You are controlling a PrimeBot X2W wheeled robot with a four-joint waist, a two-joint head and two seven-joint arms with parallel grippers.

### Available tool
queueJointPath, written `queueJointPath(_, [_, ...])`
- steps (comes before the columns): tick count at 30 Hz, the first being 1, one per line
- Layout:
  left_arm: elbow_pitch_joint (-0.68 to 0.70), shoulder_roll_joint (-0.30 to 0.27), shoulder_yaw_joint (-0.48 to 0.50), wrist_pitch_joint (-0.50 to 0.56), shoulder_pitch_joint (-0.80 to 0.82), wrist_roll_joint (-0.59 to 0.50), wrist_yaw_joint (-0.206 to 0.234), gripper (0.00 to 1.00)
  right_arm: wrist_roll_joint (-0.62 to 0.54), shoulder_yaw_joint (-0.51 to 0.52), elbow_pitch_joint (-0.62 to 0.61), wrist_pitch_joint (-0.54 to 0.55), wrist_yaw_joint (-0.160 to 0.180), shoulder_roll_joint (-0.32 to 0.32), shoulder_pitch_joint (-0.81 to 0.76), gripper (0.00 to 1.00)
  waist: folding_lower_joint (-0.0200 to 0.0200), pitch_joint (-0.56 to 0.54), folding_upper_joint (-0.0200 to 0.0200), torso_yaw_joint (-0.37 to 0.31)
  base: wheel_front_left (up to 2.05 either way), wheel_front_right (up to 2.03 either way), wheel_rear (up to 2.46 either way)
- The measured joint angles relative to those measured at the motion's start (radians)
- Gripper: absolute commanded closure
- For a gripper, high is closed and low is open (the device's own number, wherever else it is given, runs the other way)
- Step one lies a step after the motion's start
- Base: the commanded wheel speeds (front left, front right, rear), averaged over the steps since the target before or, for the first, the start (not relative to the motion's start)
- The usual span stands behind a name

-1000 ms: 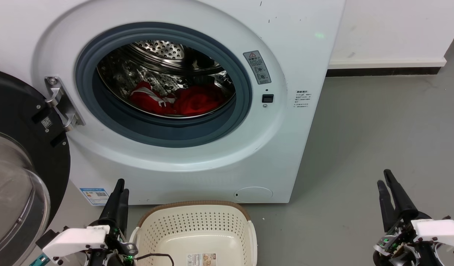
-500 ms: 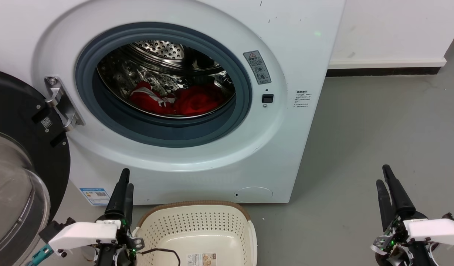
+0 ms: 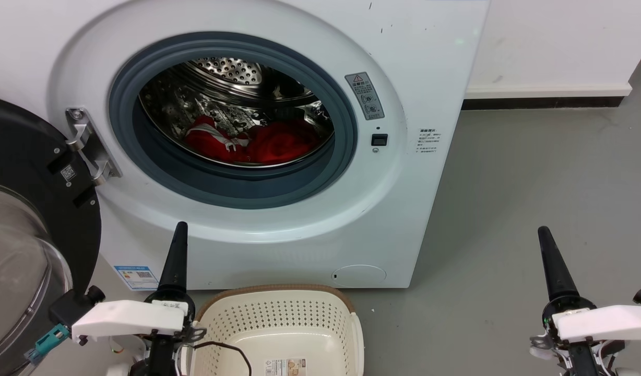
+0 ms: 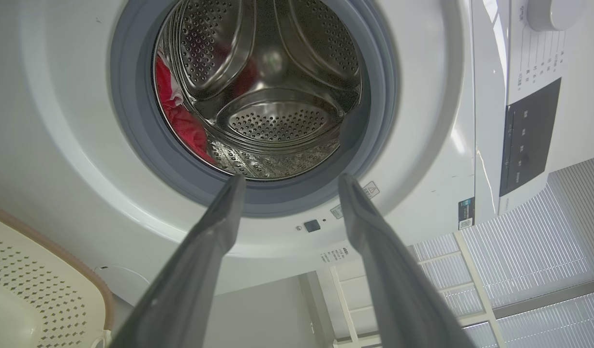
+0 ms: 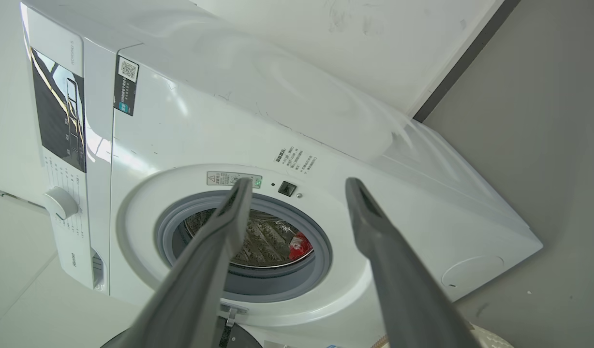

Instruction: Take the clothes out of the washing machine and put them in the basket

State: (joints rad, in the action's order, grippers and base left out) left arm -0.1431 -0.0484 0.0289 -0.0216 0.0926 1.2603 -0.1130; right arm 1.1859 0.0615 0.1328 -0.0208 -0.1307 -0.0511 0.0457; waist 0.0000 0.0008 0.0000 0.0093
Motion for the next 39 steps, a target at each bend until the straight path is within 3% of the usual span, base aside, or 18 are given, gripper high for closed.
queueJointPath(19, [0.019,0.0,-0.091,-0.063,0.0,-0.413,0.073,0.0,-0.429,-0.023,-0.051,-0.062,0.0,0.0,-0.027,0.0,0.0,-0.006,0.0,0.009,0.0,0.0,0.0])
queueJointPath(39, [0.031,-0.001,-0.133,-0.123,0.015,-0.702,0.106,0.0,-0.691,-0.035,-0.12,-0.066,0.0,0.0,-0.051,0.0,0.0001,-0.009,0.0,0.016,0.0,0.0,0.0])
